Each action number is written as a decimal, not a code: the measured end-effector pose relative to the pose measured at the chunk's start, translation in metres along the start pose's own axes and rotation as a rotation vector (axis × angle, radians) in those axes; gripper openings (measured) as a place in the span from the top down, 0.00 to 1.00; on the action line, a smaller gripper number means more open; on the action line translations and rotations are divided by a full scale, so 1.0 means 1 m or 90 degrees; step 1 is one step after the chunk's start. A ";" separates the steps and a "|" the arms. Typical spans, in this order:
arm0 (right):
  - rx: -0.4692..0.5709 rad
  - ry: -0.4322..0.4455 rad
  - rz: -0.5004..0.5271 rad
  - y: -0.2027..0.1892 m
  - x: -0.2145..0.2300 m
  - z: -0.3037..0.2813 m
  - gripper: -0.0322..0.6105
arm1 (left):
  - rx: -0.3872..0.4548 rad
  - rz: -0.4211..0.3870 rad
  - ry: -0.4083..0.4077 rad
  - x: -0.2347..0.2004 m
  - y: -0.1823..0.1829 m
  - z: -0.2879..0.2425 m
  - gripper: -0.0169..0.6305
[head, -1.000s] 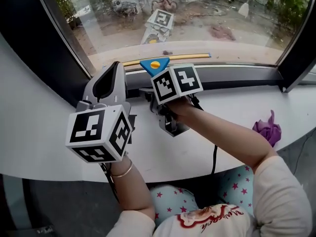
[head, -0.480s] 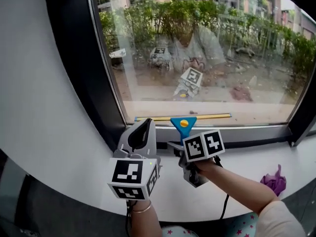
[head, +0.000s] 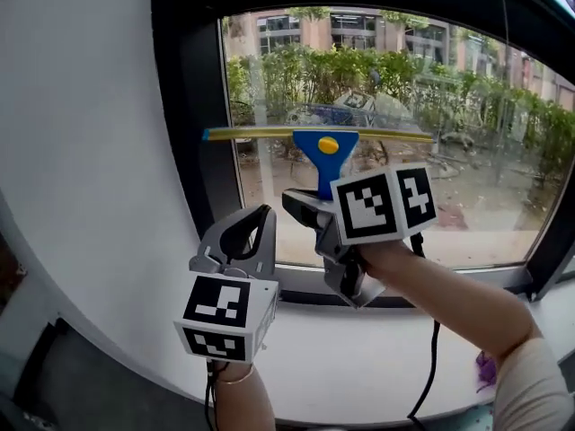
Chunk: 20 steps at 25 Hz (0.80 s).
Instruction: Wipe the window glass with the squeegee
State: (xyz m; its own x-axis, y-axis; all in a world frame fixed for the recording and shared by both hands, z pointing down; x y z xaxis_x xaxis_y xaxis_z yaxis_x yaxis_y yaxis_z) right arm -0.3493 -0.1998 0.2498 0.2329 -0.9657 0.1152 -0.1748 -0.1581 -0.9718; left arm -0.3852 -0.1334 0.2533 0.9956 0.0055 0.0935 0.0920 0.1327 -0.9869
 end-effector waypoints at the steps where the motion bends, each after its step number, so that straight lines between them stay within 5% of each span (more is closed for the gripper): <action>1: 0.020 -0.010 0.008 0.020 -0.001 0.003 0.91 | 0.006 -0.015 0.006 -0.004 0.010 -0.001 0.97; 7: 0.048 -0.108 0.127 0.113 0.013 0.011 0.91 | 0.027 -0.094 0.030 -0.008 0.039 -0.002 0.97; 14: 0.046 -0.165 0.147 0.134 0.046 0.015 0.91 | 0.036 -0.081 0.010 -0.008 0.034 -0.008 0.97; 20: 0.046 -0.205 0.159 0.162 0.058 0.007 0.91 | 0.006 -0.132 0.046 0.000 0.020 -0.007 0.97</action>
State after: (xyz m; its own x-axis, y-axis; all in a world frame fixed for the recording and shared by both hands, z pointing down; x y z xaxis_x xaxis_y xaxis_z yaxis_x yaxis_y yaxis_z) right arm -0.3570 -0.2795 0.0977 0.4816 -0.8565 -0.1857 -0.1996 0.0991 -0.9749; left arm -0.3832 -0.1382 0.2326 0.9542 -0.0940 0.2841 0.2948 0.1330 -0.9463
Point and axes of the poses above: the fingertips, and each gripper's own axes: z backward along the fingers, x to its right, y out of its top, the point moved 3 cm from there along z, backward along the fingers, and after that the axes turned 10 degrees about z, right-handed, at the moved point
